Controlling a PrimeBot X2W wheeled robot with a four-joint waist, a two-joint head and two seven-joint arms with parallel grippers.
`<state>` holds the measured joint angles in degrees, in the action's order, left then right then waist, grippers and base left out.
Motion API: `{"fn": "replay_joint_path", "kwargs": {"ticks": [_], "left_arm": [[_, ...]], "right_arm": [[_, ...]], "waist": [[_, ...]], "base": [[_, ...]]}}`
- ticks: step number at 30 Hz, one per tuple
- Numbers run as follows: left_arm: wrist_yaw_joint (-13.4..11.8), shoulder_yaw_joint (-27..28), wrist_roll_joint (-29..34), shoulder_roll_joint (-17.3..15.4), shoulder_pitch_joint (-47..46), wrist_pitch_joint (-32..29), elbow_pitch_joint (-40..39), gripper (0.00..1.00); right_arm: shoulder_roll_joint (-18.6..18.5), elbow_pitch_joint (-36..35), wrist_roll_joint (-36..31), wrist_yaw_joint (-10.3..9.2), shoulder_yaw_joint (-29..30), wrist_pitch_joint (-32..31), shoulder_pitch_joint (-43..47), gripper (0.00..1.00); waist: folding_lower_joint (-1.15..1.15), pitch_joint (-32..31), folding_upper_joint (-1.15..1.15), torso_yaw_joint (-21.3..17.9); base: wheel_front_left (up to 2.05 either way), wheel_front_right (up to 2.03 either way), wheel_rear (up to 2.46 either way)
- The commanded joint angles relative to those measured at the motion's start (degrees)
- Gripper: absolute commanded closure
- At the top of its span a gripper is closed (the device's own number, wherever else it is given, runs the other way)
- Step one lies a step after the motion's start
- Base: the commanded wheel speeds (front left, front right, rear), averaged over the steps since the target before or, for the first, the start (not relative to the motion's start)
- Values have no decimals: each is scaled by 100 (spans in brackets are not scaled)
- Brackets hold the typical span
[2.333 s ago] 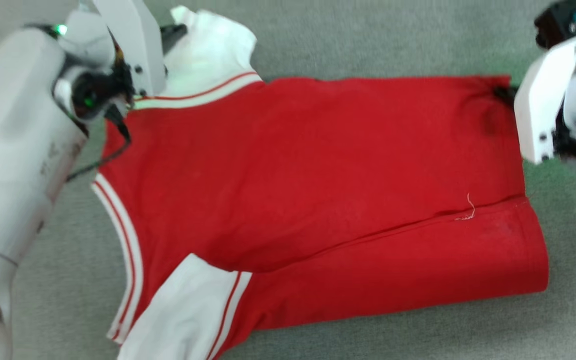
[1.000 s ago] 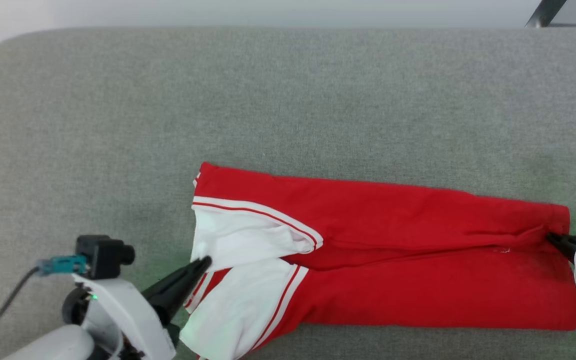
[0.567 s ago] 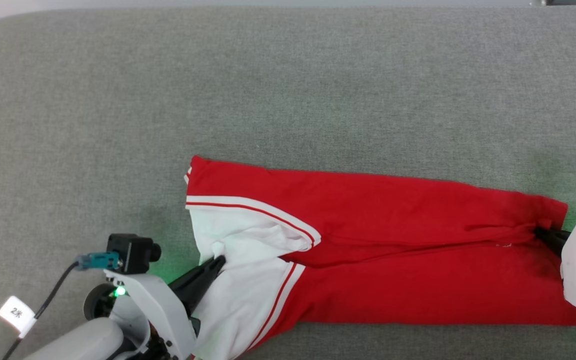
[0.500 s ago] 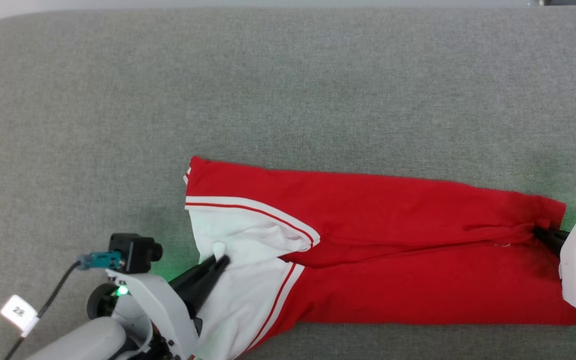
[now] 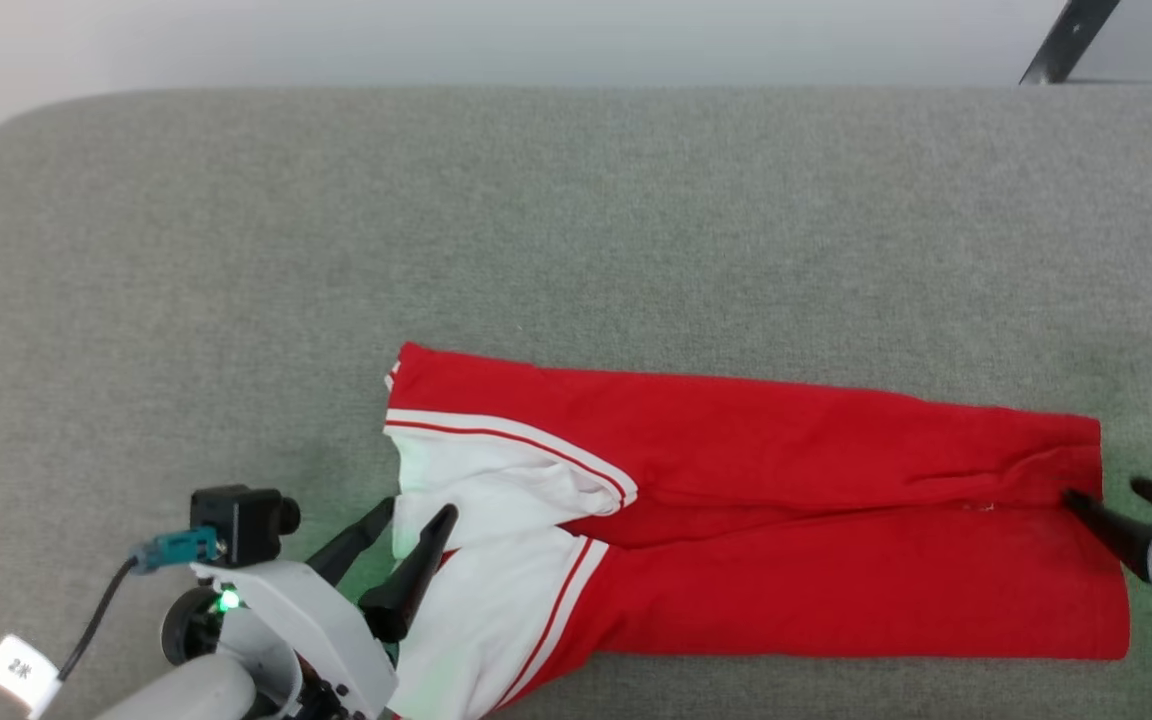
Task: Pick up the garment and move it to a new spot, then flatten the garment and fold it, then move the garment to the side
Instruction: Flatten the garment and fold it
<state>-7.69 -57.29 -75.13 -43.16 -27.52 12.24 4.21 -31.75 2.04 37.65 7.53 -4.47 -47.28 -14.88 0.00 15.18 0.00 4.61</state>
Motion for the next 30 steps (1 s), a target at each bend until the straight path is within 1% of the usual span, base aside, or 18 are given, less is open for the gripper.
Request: {"fn": "replay_joint_path", "kwargs": {"ticks": [1, 4, 7, 9, 10, 11, 14, 16, 19, 22, 24, 27, 29, 30], "left_arm": [[-64, 60, -12, 51, 135, 70, -37, 0], [-140, 129, 13, 132, 245, 161, -64, 0], [-218, 302, 65, 327, 452, 246, -85, 0], [-286, 441, 207, 480, 589, 284, -58, 0], [-305, 536, 278, 582, 676, 287, -27, 0], [-308, 746, 365, 732, 755, 293, -34, 0], [-242, 1381, 760, 1152, 1138, 282, -23, 0], [-152, 1749, 1052, 1454, 1395, 283, -37, 0], [-51, 2196, 1565, 1790, 1671, 284, 15, 0], [29, 2537, 2157, 2047, 1834, 285, 87, 0], [35, 2775, 2633, 2187, 1880, 285, 112, 0], [-23, 3078, 3451, 2403, 1945, 285, 110, 0], [-52, 3210, 4042, 2511, 1972, 285, 106, 0], [-27, 3282, 4249, 2620, 1985, 285, 86, 0]], "right_arm": [[-13, 34, 51, -9, 107, -197, 130, 0], [23, 80, 110, -9, 283, -417, 213, 0], [57, 175, 56, -8, 480, -680, 353, 0], [101, 239, 41, -8, 609, -783, 409, 0], [121, 265, 24, -8, 656, -827, 415, 0], [139, 290, 0, -8, 710, -860, 430, 0], [175, 378, -90, -9, 782, -975, 457, 0], [207, 446, -153, -9, 831, -1029, 409, 0], [240, 563, -239, -8, 885, -1155, 342, 0], [262, 705, -390, -9, 946, -1326, 344, 0], [295, 792, -496, -9, 1016, -1422, 339, 0], [373, 896, -585, -9, 1065, -1527, 333, 0], [441, 950, -646, -9, 1086, -1590, 362, 0], [478, 963, -669, -9, 1094, -1610, 375, 0]], "waist": [[0, -156, 0, 100], [0, -228, 0, 167], [0, -304, 0, 287], [0, -329, 0, 390], [0, -335, 0, 444], [0, -333, 0, 502], [0, -314, 0, 662], [0, -290, 0, 755], [0, -264, 0, 892], [0, -239, 0, 1015], [0, -224, 0, 1073], [0, -202, 0, 1131], [0, -186, 0, 1159], [0, -174, 0, 1171]], "base": [[0, 0, 0], [0, 0, 0], [0, 0, 0], [0, 0, 0], [0, 0, 0], [0, 0, 0], [0, 0, 0], [0, 0, 0], [0, 0, 0], [0, 0, 0], [0, 0, 0], [0, 0, 0], [0, 0, 0], [0, 0, 0]]}}
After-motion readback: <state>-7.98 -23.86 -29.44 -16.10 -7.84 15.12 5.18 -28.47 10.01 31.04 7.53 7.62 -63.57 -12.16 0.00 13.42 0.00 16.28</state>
